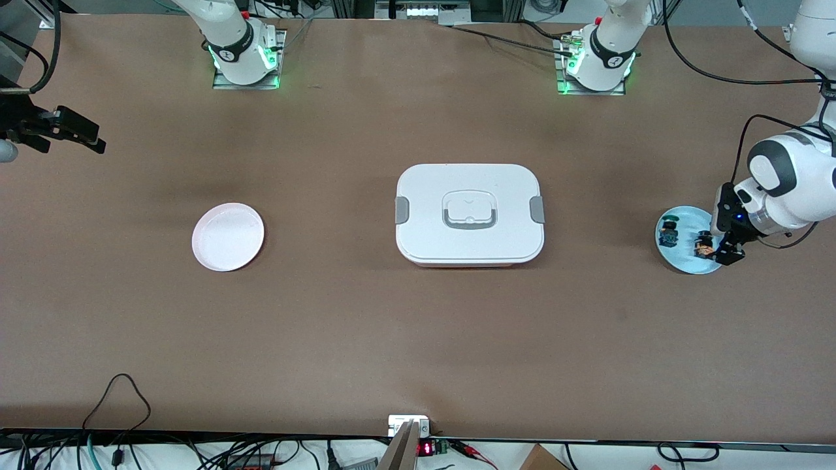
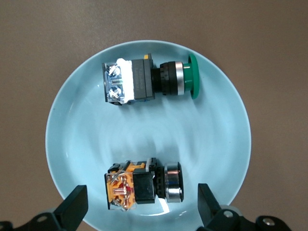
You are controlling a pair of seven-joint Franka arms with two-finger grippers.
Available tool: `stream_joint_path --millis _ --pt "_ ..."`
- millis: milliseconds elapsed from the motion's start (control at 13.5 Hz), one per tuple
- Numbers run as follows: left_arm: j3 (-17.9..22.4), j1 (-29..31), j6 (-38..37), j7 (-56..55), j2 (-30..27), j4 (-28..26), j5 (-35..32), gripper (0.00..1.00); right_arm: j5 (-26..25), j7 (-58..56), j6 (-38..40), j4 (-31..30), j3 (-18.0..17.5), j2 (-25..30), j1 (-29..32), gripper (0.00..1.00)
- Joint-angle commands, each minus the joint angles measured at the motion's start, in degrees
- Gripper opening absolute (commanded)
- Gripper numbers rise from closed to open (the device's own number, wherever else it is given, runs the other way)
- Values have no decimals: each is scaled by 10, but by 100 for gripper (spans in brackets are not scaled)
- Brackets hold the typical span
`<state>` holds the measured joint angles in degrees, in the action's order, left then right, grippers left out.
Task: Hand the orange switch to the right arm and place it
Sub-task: 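Lower the left gripper and grasp the orange switch in the dish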
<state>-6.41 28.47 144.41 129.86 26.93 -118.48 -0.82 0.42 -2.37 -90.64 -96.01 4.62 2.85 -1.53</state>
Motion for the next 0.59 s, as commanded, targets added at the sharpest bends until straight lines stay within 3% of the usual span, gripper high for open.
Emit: stream_joint_path --millis 0,445,519 --pt "-1 1 -10 19 23 25 18 100 -1 3 12 6 -5 4 3 100" --pt "-2 3 -7 17 34 26 22 100 -2 3 24 6 -6 4 2 100" --pt "-1 2 -6 19 36 26 22 91 -2 3 24 6 -6 4 3 100"
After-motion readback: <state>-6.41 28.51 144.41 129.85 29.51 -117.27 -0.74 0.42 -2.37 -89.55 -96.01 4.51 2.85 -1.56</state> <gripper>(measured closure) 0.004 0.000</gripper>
